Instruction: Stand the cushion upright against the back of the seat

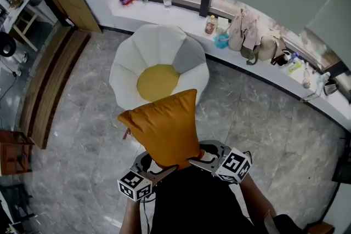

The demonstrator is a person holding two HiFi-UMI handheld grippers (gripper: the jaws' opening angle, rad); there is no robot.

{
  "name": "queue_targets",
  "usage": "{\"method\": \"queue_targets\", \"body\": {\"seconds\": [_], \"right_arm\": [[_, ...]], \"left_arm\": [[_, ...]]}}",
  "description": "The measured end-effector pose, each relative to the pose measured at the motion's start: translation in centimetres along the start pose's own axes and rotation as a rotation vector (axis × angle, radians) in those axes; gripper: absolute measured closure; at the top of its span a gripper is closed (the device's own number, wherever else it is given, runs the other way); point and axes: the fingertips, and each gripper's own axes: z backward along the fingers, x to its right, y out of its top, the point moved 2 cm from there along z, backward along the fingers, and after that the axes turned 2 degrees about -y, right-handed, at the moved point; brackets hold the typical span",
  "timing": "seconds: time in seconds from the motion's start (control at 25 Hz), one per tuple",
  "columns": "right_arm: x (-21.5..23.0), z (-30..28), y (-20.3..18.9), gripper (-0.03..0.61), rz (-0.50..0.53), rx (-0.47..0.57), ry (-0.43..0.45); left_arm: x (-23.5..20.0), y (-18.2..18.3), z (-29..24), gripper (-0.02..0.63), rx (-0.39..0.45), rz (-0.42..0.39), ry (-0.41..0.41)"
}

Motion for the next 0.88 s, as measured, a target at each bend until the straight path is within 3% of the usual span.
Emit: {"method": "queue_targets", "body": {"seconds": [0.24,0.36,0.44,0.6,0.8,0.88], "right_arm": [[3.0,-1.1,3.6,0.348,-0.001,0.007,-0.045],[4.5,-2.5,6.0,0.347,0.002,0.023,-0.049],[5.1,-3.6,7.8,0.348,0.000,0.042,-0.051],[6.2,-6.5,10.6,0.347,0.001,0.066,-0.073],[6.9,-9.8,12.1,0.351,0.035,0.049,-0.115],[7.2,-10.5,12.7,0.354,0.027,0.068,-0.120]], "left_arm": [[-3.0,4.2,0.1,0.186,0.065,0.041,-0.213],[-5.6,7.0,0.8,0.190,0.118,0.061,-0.264],[-7.5,9.0,1.7,0.229,0.166,0.081,-0.277],[-11.3,11.8,2.9,0.264,0.206,0.065,-0.221],[-14.9,12.8,4.2,0.264,0.184,-0.038,-0.081],[-16.0,12.9,4.4,0.268,0.188,-0.039,-0.061]]}}
